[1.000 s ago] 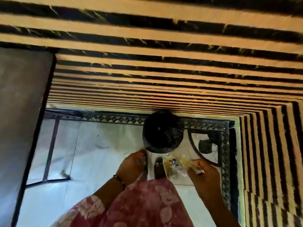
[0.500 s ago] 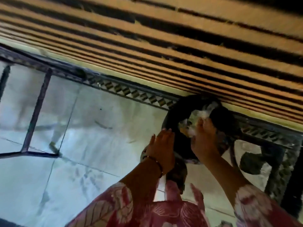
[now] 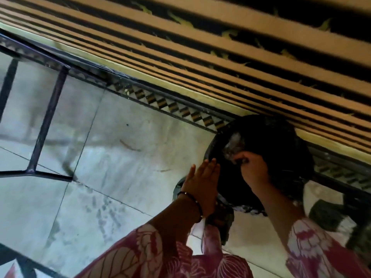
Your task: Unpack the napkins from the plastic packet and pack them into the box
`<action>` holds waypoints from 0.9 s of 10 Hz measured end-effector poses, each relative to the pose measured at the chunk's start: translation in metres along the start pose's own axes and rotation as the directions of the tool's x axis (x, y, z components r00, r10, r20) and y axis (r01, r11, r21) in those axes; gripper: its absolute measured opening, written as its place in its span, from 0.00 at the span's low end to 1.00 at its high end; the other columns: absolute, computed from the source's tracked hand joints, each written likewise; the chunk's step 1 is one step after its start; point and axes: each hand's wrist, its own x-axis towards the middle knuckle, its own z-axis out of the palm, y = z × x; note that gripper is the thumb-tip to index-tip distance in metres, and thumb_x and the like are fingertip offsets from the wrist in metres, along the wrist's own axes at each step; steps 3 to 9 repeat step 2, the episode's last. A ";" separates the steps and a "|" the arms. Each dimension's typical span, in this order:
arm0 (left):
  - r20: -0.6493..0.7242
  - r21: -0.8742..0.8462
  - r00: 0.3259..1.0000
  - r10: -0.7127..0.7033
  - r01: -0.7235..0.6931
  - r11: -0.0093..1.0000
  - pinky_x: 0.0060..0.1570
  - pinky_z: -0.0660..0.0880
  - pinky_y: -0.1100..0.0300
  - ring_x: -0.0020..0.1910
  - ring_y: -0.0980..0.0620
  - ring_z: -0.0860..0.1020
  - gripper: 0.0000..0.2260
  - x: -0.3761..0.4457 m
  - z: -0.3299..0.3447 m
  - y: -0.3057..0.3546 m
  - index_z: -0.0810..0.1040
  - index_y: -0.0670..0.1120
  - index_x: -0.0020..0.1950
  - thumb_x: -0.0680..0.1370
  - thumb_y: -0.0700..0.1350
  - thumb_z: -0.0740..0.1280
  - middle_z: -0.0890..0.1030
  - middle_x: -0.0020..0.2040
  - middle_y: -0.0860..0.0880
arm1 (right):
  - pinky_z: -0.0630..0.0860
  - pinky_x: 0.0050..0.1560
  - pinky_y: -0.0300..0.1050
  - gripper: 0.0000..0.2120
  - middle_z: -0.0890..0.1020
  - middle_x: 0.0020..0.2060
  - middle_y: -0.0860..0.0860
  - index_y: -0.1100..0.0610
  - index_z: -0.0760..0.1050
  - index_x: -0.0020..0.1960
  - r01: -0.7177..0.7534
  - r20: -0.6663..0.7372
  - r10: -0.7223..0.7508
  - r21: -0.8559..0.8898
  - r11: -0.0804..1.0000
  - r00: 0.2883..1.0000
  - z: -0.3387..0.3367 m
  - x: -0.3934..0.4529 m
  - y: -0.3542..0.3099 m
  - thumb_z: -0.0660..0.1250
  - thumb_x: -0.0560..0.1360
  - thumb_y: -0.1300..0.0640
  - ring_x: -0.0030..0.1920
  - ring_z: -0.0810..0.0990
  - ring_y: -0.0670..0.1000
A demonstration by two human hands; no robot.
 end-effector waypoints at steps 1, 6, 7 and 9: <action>-0.051 -0.148 0.998 -0.037 0.029 0.989 0.74 0.43 0.49 0.77 0.48 0.43 0.32 -0.027 -0.022 0.016 0.43 0.45 0.76 0.78 0.45 0.58 0.43 0.78 0.47 | 0.74 0.54 0.50 0.15 0.83 0.46 0.58 0.61 0.81 0.44 0.162 -0.043 -0.160 0.067 0.984 0.986 -0.031 -0.051 -0.003 0.59 0.72 0.74 0.49 0.80 0.59; -0.127 -0.308 0.989 -0.076 0.034 0.951 0.74 0.48 0.52 0.76 0.47 0.50 0.29 -0.066 -0.046 0.041 0.48 0.45 0.76 0.78 0.44 0.59 0.51 0.78 0.46 | 0.77 0.51 0.58 0.14 0.80 0.41 0.54 0.59 0.80 0.43 0.130 -0.049 -0.123 0.168 0.977 0.991 -0.064 -0.107 -0.009 0.59 0.74 0.72 0.47 0.80 0.59; -0.127 -0.308 0.989 -0.076 0.034 0.951 0.74 0.48 0.52 0.76 0.47 0.50 0.29 -0.066 -0.046 0.041 0.48 0.45 0.76 0.78 0.44 0.59 0.51 0.78 0.46 | 0.77 0.51 0.58 0.14 0.80 0.41 0.54 0.59 0.80 0.43 0.130 -0.049 -0.123 0.168 0.977 0.991 -0.064 -0.107 -0.009 0.59 0.74 0.72 0.47 0.80 0.59; -0.127 -0.308 0.989 -0.076 0.034 0.951 0.74 0.48 0.52 0.76 0.47 0.50 0.29 -0.066 -0.046 0.041 0.48 0.45 0.76 0.78 0.44 0.59 0.51 0.78 0.46 | 0.77 0.51 0.58 0.14 0.80 0.41 0.54 0.59 0.80 0.43 0.130 -0.049 -0.123 0.168 0.977 0.991 -0.064 -0.107 -0.009 0.59 0.74 0.72 0.47 0.80 0.59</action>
